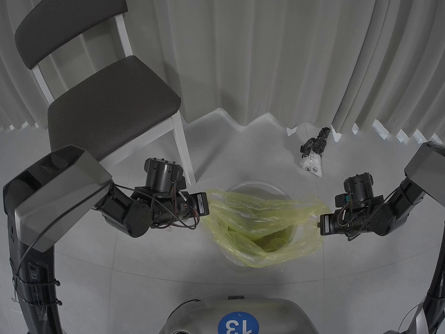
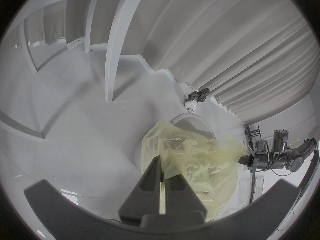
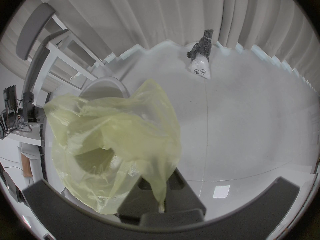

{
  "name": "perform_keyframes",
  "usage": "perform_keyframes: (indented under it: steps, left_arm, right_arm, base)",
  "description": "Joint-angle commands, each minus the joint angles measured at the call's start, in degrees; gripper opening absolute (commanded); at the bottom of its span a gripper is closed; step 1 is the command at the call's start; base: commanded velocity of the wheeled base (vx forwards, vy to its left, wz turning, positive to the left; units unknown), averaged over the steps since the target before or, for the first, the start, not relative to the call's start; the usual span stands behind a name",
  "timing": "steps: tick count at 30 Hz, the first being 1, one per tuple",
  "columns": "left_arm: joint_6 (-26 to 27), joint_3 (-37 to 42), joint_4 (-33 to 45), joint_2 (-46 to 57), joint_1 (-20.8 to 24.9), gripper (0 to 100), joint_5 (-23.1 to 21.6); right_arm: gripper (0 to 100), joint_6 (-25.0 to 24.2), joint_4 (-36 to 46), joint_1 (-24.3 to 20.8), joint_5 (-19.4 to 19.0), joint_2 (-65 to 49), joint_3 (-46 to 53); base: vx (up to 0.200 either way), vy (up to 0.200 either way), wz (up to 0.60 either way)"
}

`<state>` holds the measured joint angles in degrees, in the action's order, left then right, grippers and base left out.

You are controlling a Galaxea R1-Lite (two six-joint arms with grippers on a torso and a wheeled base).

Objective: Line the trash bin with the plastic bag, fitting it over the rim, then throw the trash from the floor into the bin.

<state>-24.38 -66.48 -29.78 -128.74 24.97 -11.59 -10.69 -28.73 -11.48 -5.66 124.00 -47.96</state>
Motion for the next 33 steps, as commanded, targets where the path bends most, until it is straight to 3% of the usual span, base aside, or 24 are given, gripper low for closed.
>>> perform_keyframes:
  steps: [1, 7, 21, 33]
  left_arm:
    - [0.3, -3.1, 1.2, 0.0, 2.6, 0, 2.3]
    - [0.3, -6.5, 5.5, -1.1, 3.7, 0, 3.2]
    - [0.4, -3.9, 5.5, -2.7, -0.5, 0, 3.3]
    - [0.4, -2.3, 6.1, 0.3, 1.6, 0, 4.3]
  right_arm:
    - [0, 1.2, -1.6, 3.0, -0.8, 3.4, 0.1]
    - [0, 2.5, -1.7, 5.0, -0.9, 5.0, -0.9]
    - [0, 2.2, -1.7, 1.6, -2.1, 5.1, -0.2]
    - [0, 2.5, -1.1, 2.7, -2.1, 2.6, 1.3]
  base:
    - [0.000, 0.000, 0.00]
    - [0.000, 0.000, 0.00]
    - [0.000, 0.000, 0.00]
    - [0.000, 0.000, 0.00]
